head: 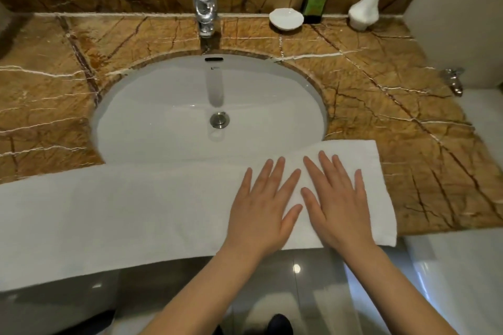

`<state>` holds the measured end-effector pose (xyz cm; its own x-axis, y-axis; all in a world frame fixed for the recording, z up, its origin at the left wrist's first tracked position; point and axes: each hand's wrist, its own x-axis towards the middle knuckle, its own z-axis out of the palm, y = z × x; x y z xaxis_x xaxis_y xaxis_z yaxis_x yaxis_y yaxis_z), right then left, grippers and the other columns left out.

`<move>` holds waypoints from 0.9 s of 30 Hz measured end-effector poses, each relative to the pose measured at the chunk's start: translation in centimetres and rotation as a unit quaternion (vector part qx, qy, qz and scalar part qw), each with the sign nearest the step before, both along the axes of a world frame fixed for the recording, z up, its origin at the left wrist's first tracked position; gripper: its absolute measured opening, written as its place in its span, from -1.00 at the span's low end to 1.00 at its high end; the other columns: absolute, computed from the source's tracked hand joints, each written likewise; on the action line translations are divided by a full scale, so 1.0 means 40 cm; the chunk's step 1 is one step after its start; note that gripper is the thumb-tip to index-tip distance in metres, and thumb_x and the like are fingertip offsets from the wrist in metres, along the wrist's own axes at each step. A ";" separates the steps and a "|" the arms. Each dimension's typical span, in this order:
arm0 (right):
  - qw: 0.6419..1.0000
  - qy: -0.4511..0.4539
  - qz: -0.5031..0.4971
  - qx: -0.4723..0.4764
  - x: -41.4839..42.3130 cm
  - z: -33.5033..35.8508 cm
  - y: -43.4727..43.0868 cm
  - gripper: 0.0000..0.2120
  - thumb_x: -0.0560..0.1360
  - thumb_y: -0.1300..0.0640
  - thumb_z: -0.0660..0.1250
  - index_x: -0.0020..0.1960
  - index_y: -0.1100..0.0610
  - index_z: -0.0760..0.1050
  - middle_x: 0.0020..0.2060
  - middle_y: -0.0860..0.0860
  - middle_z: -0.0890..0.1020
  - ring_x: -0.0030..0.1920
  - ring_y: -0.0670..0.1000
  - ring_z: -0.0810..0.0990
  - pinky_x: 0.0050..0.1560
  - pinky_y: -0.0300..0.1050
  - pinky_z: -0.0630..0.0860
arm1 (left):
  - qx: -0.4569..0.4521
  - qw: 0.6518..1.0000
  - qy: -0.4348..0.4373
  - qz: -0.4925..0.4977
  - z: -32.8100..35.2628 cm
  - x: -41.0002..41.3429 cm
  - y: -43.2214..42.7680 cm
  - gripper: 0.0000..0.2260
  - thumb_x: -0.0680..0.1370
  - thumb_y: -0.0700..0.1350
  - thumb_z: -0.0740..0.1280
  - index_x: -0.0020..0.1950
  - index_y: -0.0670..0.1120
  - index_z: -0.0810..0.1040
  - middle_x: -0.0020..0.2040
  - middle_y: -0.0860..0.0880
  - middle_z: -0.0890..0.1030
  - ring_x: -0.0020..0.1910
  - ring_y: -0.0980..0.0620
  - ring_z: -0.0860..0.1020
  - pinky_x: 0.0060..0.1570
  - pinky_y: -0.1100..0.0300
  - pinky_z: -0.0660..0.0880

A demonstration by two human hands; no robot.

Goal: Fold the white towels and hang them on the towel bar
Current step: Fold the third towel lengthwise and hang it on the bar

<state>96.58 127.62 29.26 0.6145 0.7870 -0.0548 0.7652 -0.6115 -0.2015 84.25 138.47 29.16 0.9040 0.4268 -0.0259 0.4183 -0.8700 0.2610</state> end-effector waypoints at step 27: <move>0.962 0.168 0.181 0.115 0.172 0.130 -0.101 -0.59 0.35 -0.28 0.33 0.09 -0.08 0.55 -0.02 -0.18 0.58 0.05 -0.10 0.51 -0.03 -0.12 0.48 | 0.023 0.981 -0.147 -0.128 0.074 0.114 -0.069 -0.77 0.49 -0.06 0.17 -0.19 -0.12 0.57 -0.32 -0.03 0.57 -0.42 -0.07 0.52 -0.57 0.20 0.36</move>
<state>103.46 123.59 34.46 0.2762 0.9611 -0.0018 0.7878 -0.2275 -0.5724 88.82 135.72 32.12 0.9471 0.1803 0.2654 0.0981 -0.9503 0.2955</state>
